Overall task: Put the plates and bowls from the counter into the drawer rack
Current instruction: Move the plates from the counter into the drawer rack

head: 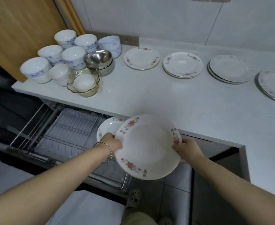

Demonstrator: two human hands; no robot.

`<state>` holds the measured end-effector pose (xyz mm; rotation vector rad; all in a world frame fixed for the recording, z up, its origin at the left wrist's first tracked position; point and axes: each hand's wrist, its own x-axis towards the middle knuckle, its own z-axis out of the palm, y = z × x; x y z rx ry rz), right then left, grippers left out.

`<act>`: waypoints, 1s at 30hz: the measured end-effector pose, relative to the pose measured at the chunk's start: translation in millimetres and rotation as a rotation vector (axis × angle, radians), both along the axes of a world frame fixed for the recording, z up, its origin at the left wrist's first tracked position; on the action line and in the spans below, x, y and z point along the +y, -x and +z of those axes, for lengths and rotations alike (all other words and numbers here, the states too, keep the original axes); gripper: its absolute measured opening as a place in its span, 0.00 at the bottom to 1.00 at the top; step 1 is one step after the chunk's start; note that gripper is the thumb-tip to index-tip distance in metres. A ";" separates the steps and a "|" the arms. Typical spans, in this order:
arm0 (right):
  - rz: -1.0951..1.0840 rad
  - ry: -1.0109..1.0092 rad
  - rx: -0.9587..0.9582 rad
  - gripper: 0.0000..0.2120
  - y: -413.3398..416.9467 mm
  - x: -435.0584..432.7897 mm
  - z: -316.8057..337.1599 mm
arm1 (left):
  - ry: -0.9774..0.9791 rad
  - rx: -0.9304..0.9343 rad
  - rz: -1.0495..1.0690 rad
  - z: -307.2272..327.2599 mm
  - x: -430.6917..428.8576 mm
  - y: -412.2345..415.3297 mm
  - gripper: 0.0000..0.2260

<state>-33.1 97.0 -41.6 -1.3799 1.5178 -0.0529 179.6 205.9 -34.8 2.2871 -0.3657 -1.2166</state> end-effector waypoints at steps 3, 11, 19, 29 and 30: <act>0.008 -0.057 -0.009 0.14 -30.4 26.3 -19.8 | -0.039 -0.014 0.030 -16.3 26.2 -29.3 0.18; 0.011 -0.123 0.079 0.16 -146.8 70.3 -98.2 | -0.173 -0.072 -0.053 -86.2 58.9 -145.0 0.17; -0.111 -0.175 0.208 0.18 -237.4 78.7 -174.3 | -0.243 -0.080 -0.205 -174.1 26.1 -236.4 0.15; -0.270 -0.058 0.352 0.16 -266.8 57.4 -238.0 | -0.261 -0.123 -0.244 -248.3 -40.3 -257.0 0.14; -0.278 -0.048 0.363 0.16 -266.3 56.4 -242.4 | -0.272 -0.129 -0.244 -250.9 -44.4 -254.6 0.14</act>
